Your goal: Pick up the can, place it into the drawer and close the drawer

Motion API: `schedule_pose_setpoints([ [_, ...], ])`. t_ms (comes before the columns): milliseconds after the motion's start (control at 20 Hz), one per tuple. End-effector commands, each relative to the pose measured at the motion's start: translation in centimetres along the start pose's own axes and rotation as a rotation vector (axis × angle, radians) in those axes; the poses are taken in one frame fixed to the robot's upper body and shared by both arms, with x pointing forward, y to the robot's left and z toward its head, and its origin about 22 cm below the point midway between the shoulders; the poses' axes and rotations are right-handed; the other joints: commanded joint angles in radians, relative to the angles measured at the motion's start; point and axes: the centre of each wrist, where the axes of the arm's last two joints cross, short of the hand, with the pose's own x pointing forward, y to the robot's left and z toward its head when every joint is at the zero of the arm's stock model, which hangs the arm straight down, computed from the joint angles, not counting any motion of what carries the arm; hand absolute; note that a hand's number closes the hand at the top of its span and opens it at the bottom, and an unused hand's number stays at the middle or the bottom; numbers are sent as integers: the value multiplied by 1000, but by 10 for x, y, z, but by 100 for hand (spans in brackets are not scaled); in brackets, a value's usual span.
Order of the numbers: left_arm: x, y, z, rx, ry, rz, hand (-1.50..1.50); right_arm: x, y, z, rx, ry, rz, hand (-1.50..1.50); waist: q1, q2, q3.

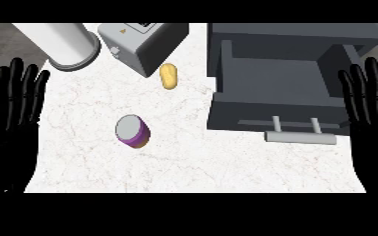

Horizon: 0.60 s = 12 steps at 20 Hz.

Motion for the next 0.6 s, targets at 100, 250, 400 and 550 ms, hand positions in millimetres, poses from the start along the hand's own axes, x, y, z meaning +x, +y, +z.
schedule_pose_setpoints([
  [100, 9, -17, -8, -240, -60, 173, -150, -6, 9, -4, 10, -25, 5, -150, -40, 9, 11],
  [250, 10, -38, 0, -476, -100, 335, -150, 5, 7, -2, -6, -35, 33, -150, -57, 6, 10],
  [400, -12, -36, 11, -440, 304, 139, -150, -14, -9, 20, -79, 307, 41, -150, -65, 8, 12],
  [550, -9, -9, 21, -478, 318, 169, -150, -16, -14, 28, -91, 322, 59, -150, -43, 7, 11],
])
